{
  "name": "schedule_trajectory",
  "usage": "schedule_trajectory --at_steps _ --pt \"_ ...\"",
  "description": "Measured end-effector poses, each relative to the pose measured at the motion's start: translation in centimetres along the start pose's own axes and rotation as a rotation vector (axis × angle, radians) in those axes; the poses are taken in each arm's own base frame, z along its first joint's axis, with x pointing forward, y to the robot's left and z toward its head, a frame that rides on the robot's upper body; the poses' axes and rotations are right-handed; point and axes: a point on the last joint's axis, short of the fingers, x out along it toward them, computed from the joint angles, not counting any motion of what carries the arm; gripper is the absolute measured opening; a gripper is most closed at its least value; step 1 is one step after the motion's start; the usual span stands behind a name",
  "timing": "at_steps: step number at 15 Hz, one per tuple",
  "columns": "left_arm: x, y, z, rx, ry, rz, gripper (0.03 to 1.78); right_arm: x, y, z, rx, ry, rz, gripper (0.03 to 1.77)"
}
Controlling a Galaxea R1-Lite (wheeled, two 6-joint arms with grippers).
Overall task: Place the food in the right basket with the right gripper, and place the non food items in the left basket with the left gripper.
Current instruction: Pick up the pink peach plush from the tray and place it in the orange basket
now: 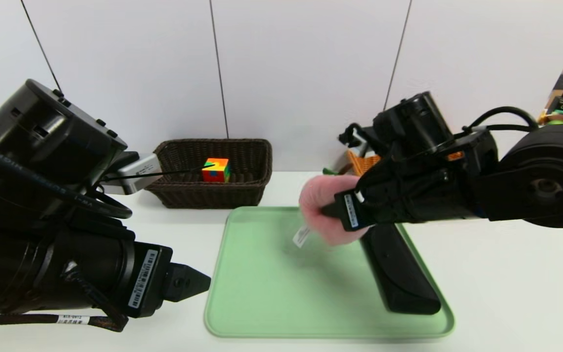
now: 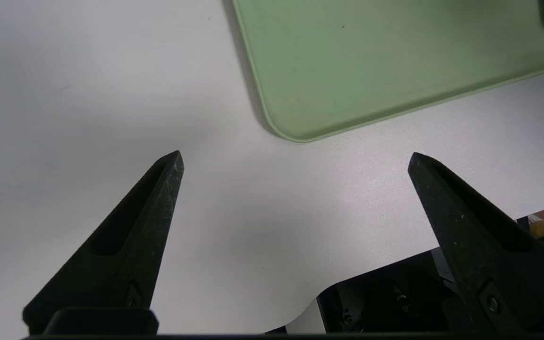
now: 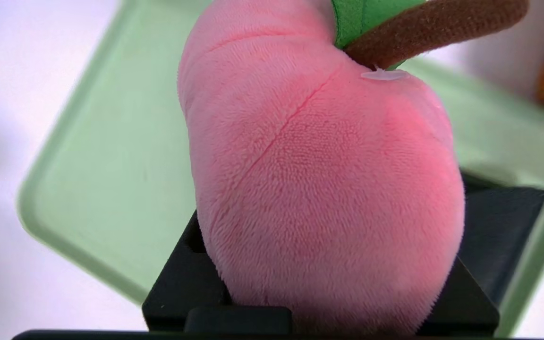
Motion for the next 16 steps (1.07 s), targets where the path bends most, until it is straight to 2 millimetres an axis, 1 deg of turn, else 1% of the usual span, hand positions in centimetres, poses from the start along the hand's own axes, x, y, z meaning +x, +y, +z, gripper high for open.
schedule_trajectory --at_steps 2,5,9,13,16 --pt "0.0 0.0 0.0 -0.001 0.000 0.000 1.69 -1.1 -1.7 1.3 0.041 -0.097 -0.029 0.78" --pt "-0.1 0.0 0.0 -0.004 0.000 -0.001 1.69 -2.6 -5.0 2.8 0.112 -0.226 -0.103 0.78" --pt "-0.2 0.1 -0.1 -0.007 -0.003 -0.001 1.69 -3.6 -8.8 3.6 0.196 -0.314 -0.212 0.78" --pt "-0.3 0.2 -0.1 -0.007 -0.005 -0.001 1.69 -3.3 -12.7 3.4 0.256 -0.329 -0.324 0.78" --pt "-0.3 0.2 -0.1 -0.007 -0.006 -0.002 1.69 -2.0 -14.9 3.0 0.284 -0.353 -0.395 0.78"
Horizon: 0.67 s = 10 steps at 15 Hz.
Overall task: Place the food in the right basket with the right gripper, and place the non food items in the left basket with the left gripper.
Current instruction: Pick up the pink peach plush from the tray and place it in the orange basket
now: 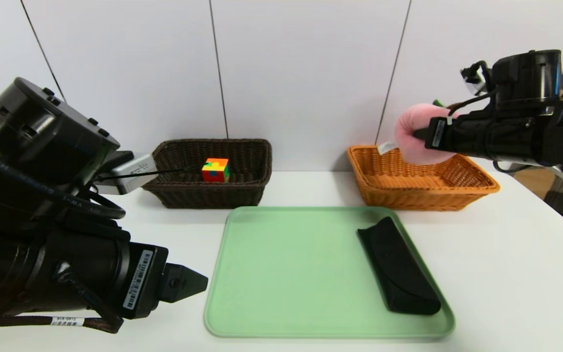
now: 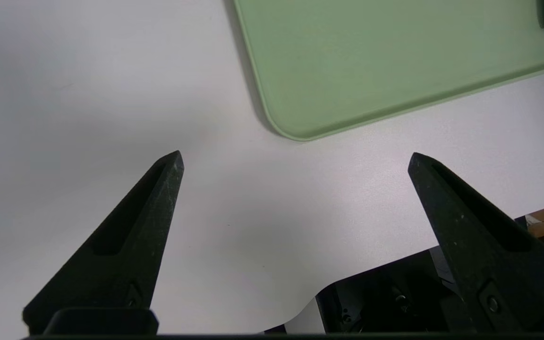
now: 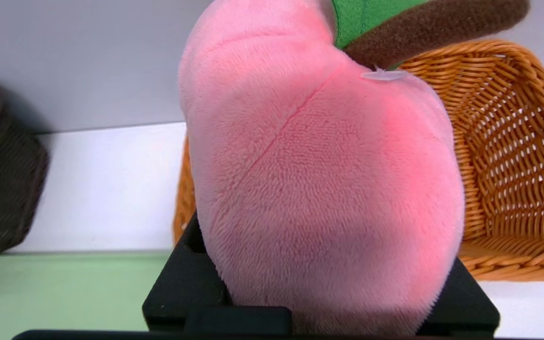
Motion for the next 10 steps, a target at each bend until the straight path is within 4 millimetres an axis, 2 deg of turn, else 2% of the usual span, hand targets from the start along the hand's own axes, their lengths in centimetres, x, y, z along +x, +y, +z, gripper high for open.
schedule_trajectory --at_steps 5,10 --pt "0.0 0.1 -0.2 0.000 0.003 0.002 1.69 3.7 -2.2 -2.0 0.008 0.044 -0.100 0.78" --pt "0.0 0.1 -0.2 0.001 0.004 0.001 1.69 6.7 -3.5 -4.1 0.011 0.102 -0.136 0.78"
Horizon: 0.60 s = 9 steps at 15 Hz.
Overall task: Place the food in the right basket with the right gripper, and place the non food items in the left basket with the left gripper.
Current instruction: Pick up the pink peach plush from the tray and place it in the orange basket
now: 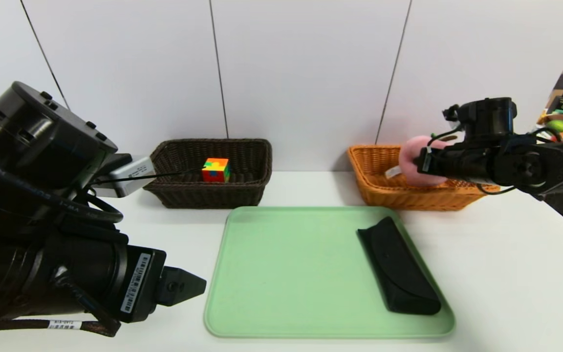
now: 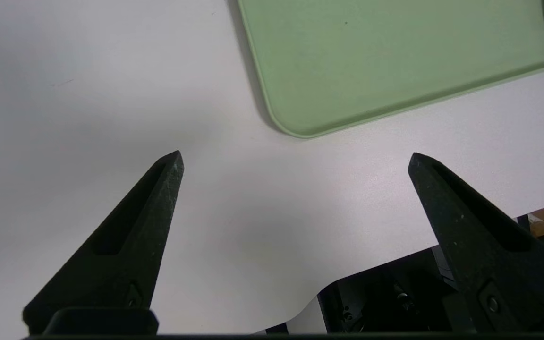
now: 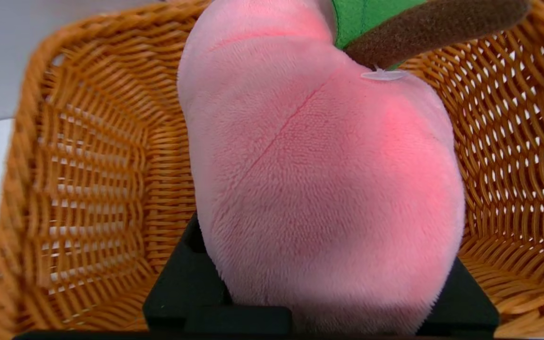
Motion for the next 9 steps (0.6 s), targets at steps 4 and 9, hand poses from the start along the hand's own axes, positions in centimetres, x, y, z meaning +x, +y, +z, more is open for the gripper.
schedule_trajectory --at_steps 4,9 --pt "0.1 0.1 0.0 -0.003 0.001 0.004 1.69 1.4 -0.1 -0.6 -0.008 0.023 -0.007 0.78" --pt "0.2 0.1 0.1 -0.005 0.003 0.008 1.69 2.1 0.1 -0.3 0.000 0.013 -0.003 1.22"
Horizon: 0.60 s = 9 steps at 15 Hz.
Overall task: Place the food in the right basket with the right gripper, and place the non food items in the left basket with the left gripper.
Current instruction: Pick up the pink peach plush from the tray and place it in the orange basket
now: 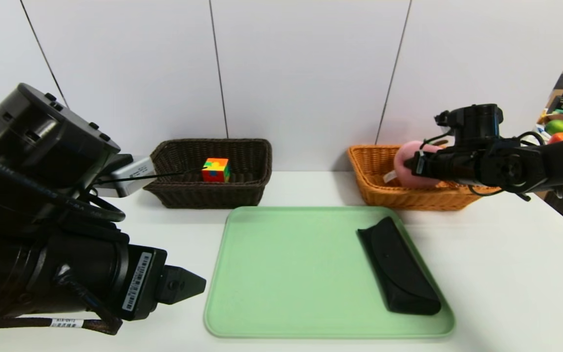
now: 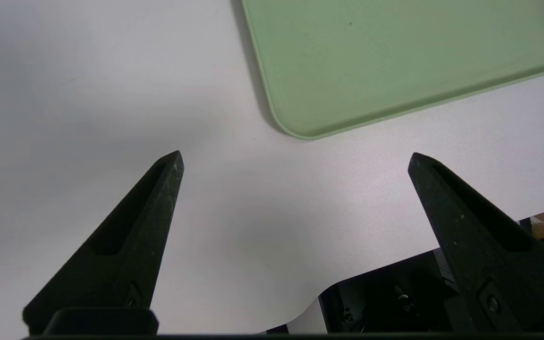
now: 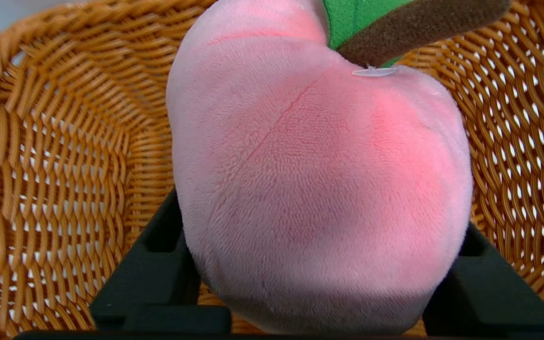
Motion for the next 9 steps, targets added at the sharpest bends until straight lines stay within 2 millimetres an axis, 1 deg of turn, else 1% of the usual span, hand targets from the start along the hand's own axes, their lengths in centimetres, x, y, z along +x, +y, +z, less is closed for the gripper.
schedule_trajectory --at_steps 4,9 --pt "0.07 -0.01 0.01 0.000 0.003 0.001 1.69 -0.18 0.14 0.84 0.004 -0.024 0.006 1.41" --pt "0.13 -0.01 0.03 0.000 0.003 0.003 1.69 -0.25 0.20 1.17 0.000 -0.028 0.009 1.56"
